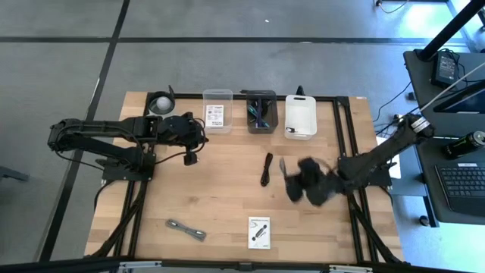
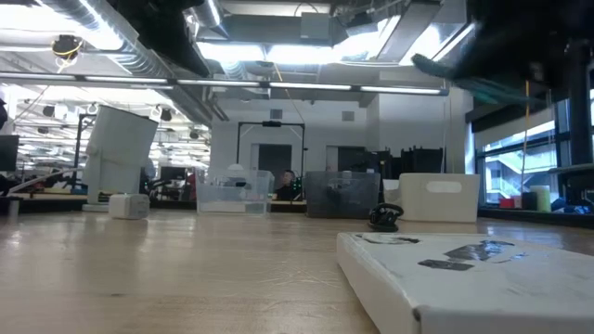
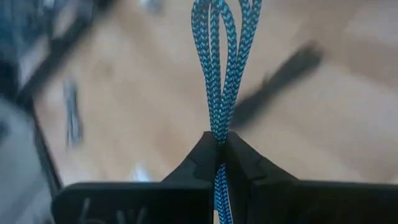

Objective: Pick and place items into bin
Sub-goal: Put the blue charger cable into the black bin

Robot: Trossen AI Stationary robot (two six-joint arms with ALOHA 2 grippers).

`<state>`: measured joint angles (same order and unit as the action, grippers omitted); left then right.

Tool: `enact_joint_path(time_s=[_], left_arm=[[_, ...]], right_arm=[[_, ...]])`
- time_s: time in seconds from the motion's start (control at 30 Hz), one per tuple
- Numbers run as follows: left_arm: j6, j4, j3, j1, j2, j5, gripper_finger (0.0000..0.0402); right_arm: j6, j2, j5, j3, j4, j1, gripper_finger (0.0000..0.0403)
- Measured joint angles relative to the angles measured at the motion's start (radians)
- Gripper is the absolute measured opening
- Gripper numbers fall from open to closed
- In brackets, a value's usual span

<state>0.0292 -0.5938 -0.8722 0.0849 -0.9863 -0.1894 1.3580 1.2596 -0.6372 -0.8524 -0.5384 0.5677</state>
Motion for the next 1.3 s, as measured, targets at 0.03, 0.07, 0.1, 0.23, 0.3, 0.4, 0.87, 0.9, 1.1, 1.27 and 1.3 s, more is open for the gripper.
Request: enact_joint_path(time_s=[0.03,0.07,0.1,0.23,0.3,0.4,0.87,0.9,1.1,1.27,1.3], left_arm=[[0.0,0.0,0.0,0.0,0.0,0.0,0.0005],[0.002,0.0,0.0,0.0,0.0,-0.001,0.0004],[0.004,0.0,0.0,0.0,0.0,-0.001,0.0003],[0.018,0.002,0.0,0.0,0.0,-0.003,0.0001],[0.013,0.007,0.0,0.004,0.0,0.002,0.0002],[0.011,0.009,0.0,0.022,0.001,0.037,0.0002],[0.052,0.102,0.0,0.171,0.002,0.114,0.0002],[0.045,0.106,0.0,0.178,0.002,0.114,0.0002],[0.037,0.109,0.0,0.217,0.002,0.116,0.0002],[0.037,0.119,0.0,0.235,0.002,0.117,0.0001],[0.037,0.123,0.0,0.239,0.002,0.117,0.0001]], right_arm=[[0.002,-0.005,-0.017,0.0,0.018,-0.044,0.0012],[-0.013,-0.005,-0.016,0.0,0.053,-0.096,0.0011],[-0.04,-0.003,-0.007,0.0,0.092,-0.152,0.0011],[-0.228,0.007,0.142,0.0,0.298,-0.383,0.001],[-0.307,0.008,0.206,-0.001,0.401,-0.496,0.001],[-0.393,0.02,0.282,-0.051,0.439,-0.658,0.001],[-0.778,0.589,0.622,-0.882,-0.245,-1.1,0.0009],[-0.792,0.641,0.631,-0.935,-0.302,-1.114,0.0009],[-0.836,0.868,0.644,-1.124,-0.534,-1.163,0.0014],[-0.858,0.932,0.66,-1.136,-0.566,-1.168,0.0015],[-0.86,0.934,0.66,-1.134,-0.568,-1.168,0.0018]])
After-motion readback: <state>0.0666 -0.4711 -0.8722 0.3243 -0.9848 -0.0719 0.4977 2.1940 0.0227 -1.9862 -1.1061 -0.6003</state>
